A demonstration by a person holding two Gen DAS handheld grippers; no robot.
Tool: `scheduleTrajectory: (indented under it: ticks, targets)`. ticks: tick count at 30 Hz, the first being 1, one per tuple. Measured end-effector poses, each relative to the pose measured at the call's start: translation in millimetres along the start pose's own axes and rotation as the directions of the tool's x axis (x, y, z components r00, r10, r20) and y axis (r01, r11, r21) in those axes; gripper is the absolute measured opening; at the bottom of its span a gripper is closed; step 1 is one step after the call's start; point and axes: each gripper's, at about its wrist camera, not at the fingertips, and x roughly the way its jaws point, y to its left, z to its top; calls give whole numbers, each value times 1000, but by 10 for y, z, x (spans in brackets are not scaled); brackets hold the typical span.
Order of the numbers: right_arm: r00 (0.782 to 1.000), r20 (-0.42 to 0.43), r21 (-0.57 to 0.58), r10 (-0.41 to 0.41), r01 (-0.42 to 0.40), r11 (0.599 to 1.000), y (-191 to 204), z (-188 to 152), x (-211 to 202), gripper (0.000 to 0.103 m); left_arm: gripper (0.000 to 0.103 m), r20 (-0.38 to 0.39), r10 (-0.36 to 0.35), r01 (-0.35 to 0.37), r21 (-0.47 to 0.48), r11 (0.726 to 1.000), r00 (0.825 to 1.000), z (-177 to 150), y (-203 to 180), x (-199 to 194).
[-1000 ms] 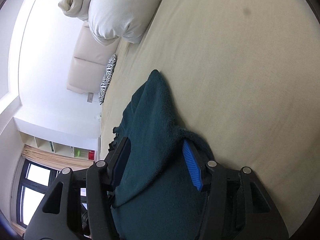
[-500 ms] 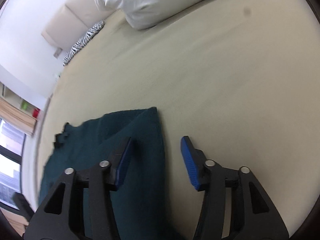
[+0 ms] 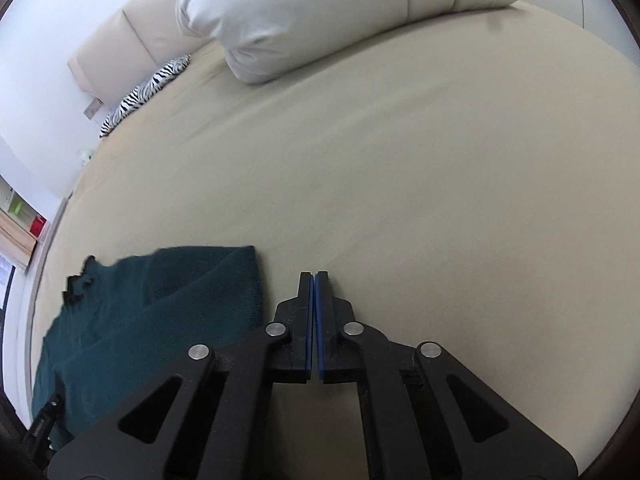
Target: Fold small clothes
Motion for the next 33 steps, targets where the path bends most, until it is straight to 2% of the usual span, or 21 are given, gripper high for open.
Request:
scheduleTrajectory:
  ticks: [1, 2, 3, 5, 7, 8, 9, 10, 11, 12, 17, 20, 23, 24, 26, 29, 31, 33]
  targets:
    - [999, 39, -3, 28, -28, 1000, 54, 1, -98, 5, 13, 0, -3, 3, -3, 1000, 1000, -2, 7, -1]
    - [998, 61, -23, 33, -32, 999, 123, 4, -143, 17, 13, 0, -6, 6, -5, 1000, 1000, -3, 12, -2]
    - [997, 73, -59, 31, -27, 998, 229, 2, -175, 49, 13, 0, -8, 8, -6, 1000, 1000, -4, 14, -6]
    - [996, 83, -112, 29, -20, 993, 380, -11, -165, 81, 13, 0, -13, 13, -10, 1000, 1000, -5, 23, -9]
    - [998, 47, -196, -29, 37, 980, 521, -12, -31, 76, 13, 0, -16, 16, -12, 1000, 1000, -9, 28, -13]
    - [998, -27, -218, -60, 53, 974, 529, -17, 137, 55, 13, 0, -17, 17, -13, 1000, 1000, -10, 29, -14]
    - [995, -86, -210, -57, 38, 977, 537, -23, 228, 20, 13, 0, -19, 19, -14, 1000, 1000, -10, 32, -13]
    - [991, -119, -190, -59, 36, 981, 494, -12, 302, 18, 13, 0, -21, 21, -16, 1000, 1000, -10, 35, -14]
    - [994, -95, -187, -45, 27, 982, 466, -11, 281, 16, 14, -2, -24, 24, -20, 1000, 1000, -7, 40, -15]
    - [995, -88, -200, -52, 33, 979, 461, -2, 269, 9, 14, -3, -26, 26, -23, 999, 1000, -6, 42, -24]
    - [998, -4, -212, -67, 65, 975, 478, 36, 103, 5, 13, 10, 2, -2, 6, 1000, 1000, -43, -27, -61]
    - [995, -52, -210, -87, 75, 975, 408, -14, 325, 5, 14, 1, -15, 15, -18, 1000, 1000, -35, 22, -12]
    - [995, -61, -207, -76, 62, 976, 452, 30, 308, 9, 14, 3, -31, 31, -29, 999, 1000, -32, 46, -12]
    - [993, -63, -208, -99, 84, 974, 459, 46, 247, 16, 14, 4, -32, 33, -31, 999, 999, -31, 48, -16]
    - [994, -35, -191, -103, 94, 977, 456, 33, 30, 18, 14, 5, -37, 37, -36, 999, 999, -30, 55, -17]
    - [999, 46, -194, -14, 23, 981, 541, -174, -417, 18, 14, 7, -50, 50, -44, 998, 999, -30, 67, -34]
    - [1000, 16, -234, -15, 18, 972, 577, -423, -425, 18, 19, -2, -71, 71, -56, 996, 997, -11, 88, -75]
    - [994, -90, -271, -62, 35, 962, 527, -609, -148, 19, 28, -15, -87, 85, -78, 993, 996, 9, 125, -159]
